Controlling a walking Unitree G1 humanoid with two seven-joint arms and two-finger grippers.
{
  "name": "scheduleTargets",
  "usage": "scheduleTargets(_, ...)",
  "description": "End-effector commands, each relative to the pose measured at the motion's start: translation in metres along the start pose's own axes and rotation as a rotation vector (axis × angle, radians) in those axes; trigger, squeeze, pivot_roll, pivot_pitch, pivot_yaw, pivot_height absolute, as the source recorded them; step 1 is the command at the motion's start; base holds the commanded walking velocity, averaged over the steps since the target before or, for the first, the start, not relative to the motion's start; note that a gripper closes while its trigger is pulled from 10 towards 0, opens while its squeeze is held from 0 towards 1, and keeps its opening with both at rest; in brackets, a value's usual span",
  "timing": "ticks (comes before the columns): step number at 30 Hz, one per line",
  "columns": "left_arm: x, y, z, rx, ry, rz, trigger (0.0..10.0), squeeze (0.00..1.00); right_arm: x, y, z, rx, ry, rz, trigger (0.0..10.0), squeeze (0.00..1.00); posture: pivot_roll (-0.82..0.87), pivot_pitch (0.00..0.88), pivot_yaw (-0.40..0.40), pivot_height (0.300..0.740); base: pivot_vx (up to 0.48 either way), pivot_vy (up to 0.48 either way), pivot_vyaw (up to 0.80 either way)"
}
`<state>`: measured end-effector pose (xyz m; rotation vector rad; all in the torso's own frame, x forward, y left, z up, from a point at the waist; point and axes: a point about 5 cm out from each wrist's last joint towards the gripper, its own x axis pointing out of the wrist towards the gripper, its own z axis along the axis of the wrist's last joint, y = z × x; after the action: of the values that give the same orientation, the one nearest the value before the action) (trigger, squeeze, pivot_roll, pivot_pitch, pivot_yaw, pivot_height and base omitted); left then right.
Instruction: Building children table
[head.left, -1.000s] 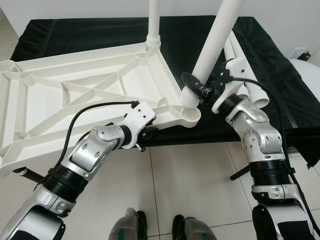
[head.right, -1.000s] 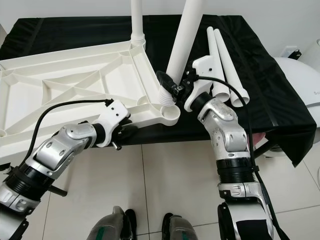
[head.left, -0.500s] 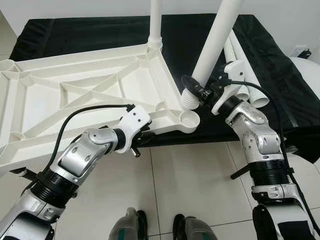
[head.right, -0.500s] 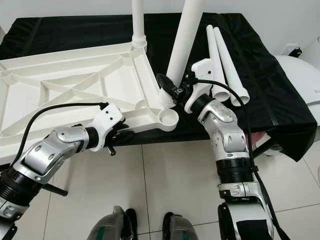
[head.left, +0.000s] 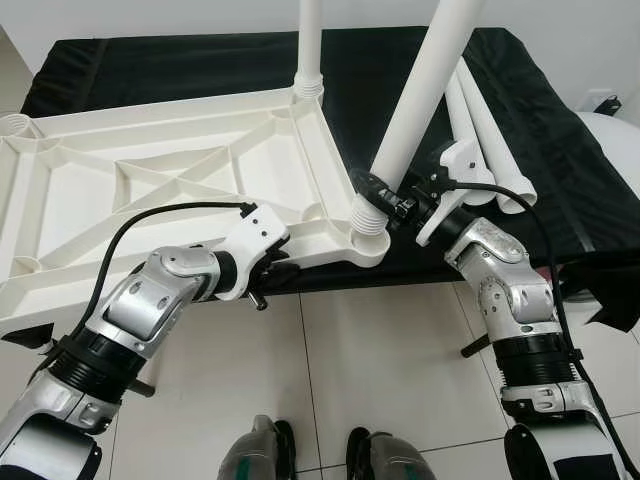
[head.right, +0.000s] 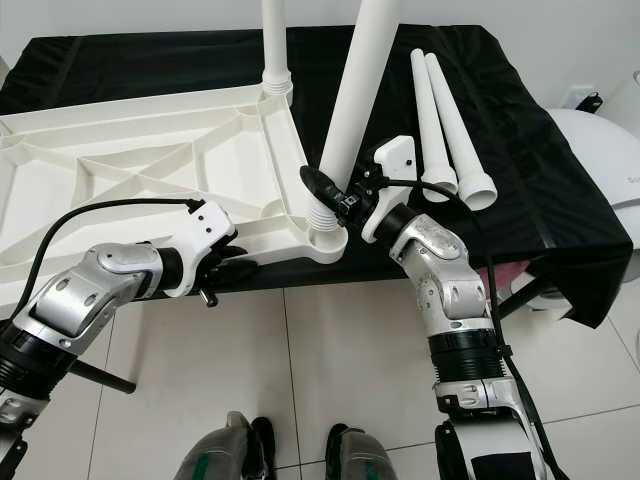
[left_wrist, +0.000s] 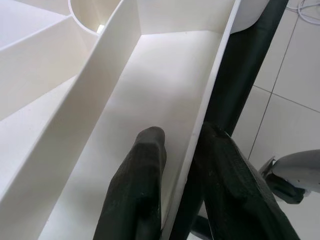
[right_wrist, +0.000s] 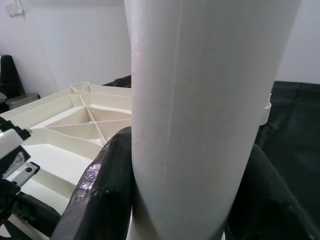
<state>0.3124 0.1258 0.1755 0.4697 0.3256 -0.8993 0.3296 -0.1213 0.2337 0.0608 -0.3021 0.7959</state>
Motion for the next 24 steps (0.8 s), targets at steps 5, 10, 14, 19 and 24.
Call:
scheduleTargets(5, -0.007, 0.016, -0.001, 0.023, 0.011, 0.077, 10.0, 0.00, -0.003, 0.002, 0.005, 0.004, -0.029, 0.025, 10.0, 0.00, -0.05, 0.171, 0.021, 0.740, 0.000, 0.000, 0.00)
scheduleTargets(10, -0.008, 0.015, 0.000, 0.030, 0.007, 0.069, 10.0, 0.00, -0.005, 0.002, 0.005, -0.003, -0.028, 0.034, 10.0, 0.00, -0.05, 0.167, 0.019, 0.740, 0.000, 0.000, 0.00)
scheduleTargets(14, -0.010, 0.013, 0.001, 0.039, -0.001, 0.052, 10.0, 0.00, -0.011, -0.002, 0.003, -0.012, -0.016, 0.023, 10.0, 0.00, -0.06, 0.167, 0.020, 0.740, 0.000, 0.000, 0.00)
scheduleTargets(19, -0.010, 0.009, 0.003, 0.046, -0.013, 0.027, 10.0, 0.00, -0.013, -0.005, 0.002, -0.014, -0.015, 0.011, 10.0, 0.00, -0.06, 0.166, 0.021, 0.740, 0.000, 0.000, 0.00)
scheduleTargets(24, -0.009, 0.006, 0.006, 0.058, -0.022, 0.011, 10.0, 0.00, -0.012, -0.006, -0.001, -0.008, -0.025, 0.013, 10.0, 0.00, -0.06, 0.166, 0.021, 0.740, 0.000, 0.000, 0.00)
